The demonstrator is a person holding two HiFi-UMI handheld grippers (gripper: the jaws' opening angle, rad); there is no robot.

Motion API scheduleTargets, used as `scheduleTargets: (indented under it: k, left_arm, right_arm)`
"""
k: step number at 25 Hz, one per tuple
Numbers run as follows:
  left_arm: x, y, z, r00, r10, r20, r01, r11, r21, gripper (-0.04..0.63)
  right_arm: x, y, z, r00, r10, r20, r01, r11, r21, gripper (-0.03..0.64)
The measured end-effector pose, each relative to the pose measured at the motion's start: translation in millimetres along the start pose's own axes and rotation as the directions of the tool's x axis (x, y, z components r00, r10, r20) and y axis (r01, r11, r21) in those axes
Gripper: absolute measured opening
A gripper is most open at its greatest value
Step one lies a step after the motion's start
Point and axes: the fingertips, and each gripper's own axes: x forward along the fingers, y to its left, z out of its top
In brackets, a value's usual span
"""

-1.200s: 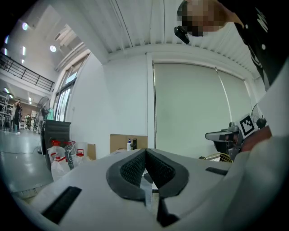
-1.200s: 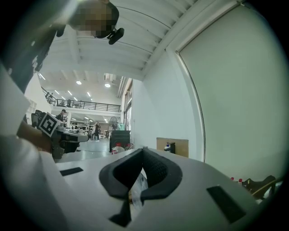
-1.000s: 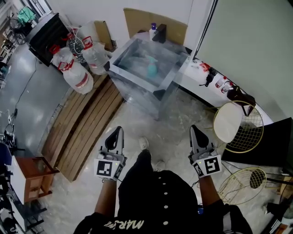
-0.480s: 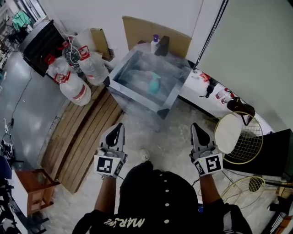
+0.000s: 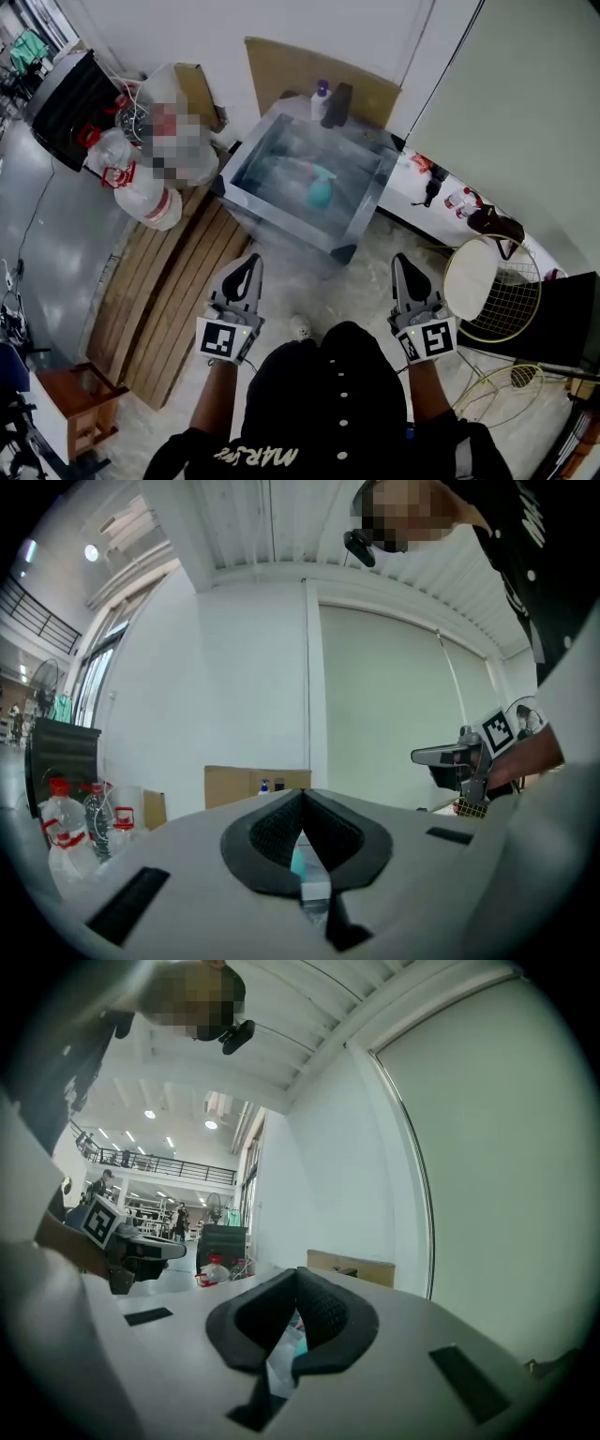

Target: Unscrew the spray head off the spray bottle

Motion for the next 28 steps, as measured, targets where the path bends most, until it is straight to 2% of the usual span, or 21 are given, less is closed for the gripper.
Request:
scheduleTargets:
  k: [7, 11, 14, 19, 24, 28]
  left_arm:
    - [42.6, 6.1, -17.3, 0.999, -0.036, -0.028, 0.036, 0.999, -0.018, 0.025]
    - [72.4, -5.3, -5.2, 0.993, -0.112, 0.036, 0.113, 0.993, -0.013, 0.025]
    - [101.8, -3.8, 7.2, 0.991, -0.117, 0.066, 0.116, 0.993, 0.009, 0.025]
    - [159.2, 7.9, 4.6, 0.997, -0.072, 0.035, 0.071, 0.997, 0.013, 0.025]
    - [187.4, 6.2, -1.2, 0.995, -0.098, 0.035, 0.099, 0.995, -0.027, 0.025]
    - [204.3, 9.5, -19.8, 0.995, -0.078, -0.054, 0.080, 0.996, 0.026, 0.025]
  right_arm:
    - [30.5, -17.1, -19.7, 0.999, 0.030, -0.042, -0.030, 1.000, -0.006, 0.012]
    - [58.6, -45.1, -19.7, 0.999, 0.052, -0.012, -0.052, 0.999, -0.002, 0.011]
    - [86.0, -68.9, -15.7, 0.997, 0.082, 0.011, -0.082, 0.997, -0.001, 0.011]
    - [127.4, -110.2, -11.6, 0.986, 0.159, 0.048, -0.159, 0.987, -0.008, 0.011]
    - [153.2, -129.1, -24.3, 0.966, 0.259, 0.024, -0.259, 0.966, -0.029, 0.012]
    - [175.7, -136.0, -32.9, 0.954, 0.301, -0.009, -0.301, 0.953, -0.021, 0.011]
